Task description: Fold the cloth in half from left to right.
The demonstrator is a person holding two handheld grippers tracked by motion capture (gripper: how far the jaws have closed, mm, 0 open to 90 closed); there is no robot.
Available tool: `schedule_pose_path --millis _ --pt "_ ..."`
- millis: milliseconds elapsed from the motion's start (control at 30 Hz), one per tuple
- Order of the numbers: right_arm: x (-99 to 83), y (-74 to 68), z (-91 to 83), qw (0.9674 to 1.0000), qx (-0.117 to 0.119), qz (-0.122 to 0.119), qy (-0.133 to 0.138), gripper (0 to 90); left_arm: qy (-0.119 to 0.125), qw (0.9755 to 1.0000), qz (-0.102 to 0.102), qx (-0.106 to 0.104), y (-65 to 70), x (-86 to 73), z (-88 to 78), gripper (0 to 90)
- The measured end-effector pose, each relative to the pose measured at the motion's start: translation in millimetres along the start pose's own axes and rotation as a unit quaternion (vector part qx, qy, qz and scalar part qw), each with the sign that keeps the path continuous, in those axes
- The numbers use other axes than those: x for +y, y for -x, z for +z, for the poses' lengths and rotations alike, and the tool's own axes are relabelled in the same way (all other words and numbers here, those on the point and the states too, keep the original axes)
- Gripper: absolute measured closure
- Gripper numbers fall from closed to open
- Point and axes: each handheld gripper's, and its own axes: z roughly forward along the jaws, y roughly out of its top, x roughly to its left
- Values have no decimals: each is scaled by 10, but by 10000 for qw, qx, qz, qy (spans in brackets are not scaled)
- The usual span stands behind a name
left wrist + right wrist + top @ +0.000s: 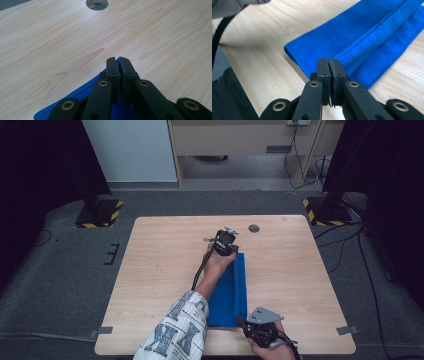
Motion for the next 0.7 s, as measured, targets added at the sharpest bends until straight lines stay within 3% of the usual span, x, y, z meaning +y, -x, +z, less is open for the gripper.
schedule_pose_path --millis 133,233,400,533,567,600,700 --pt "-11 10 33 10000 7 2 -50 880 -65 10000 -70 -2 -27 -26 52 868" --pt "-9 19 23 10000 40 52 -43 879 -35 9997 -187 -121 -39 -34 84 872" --pt "-14 33 4 9999 57 100 -32 873 -115 9997 -172 -106 -34 -38 132 871" --pt "-28 52 23 9997 78 184 -103 808 -89 9997 -219 -106 -17 -55 181 777" --pt "-37 70 35 9996 13 235 -142 730 -42 9997 -243 -93 -15 -56 185 666" --pt "-37 70 35 9996 13 235 -142 730 -12 9996 -258 -68 -15 -56 183 666" --pt "-41 107 47 9991 -130 341 -198 574 123 9995 -283 -54 -16 -52 160 486"
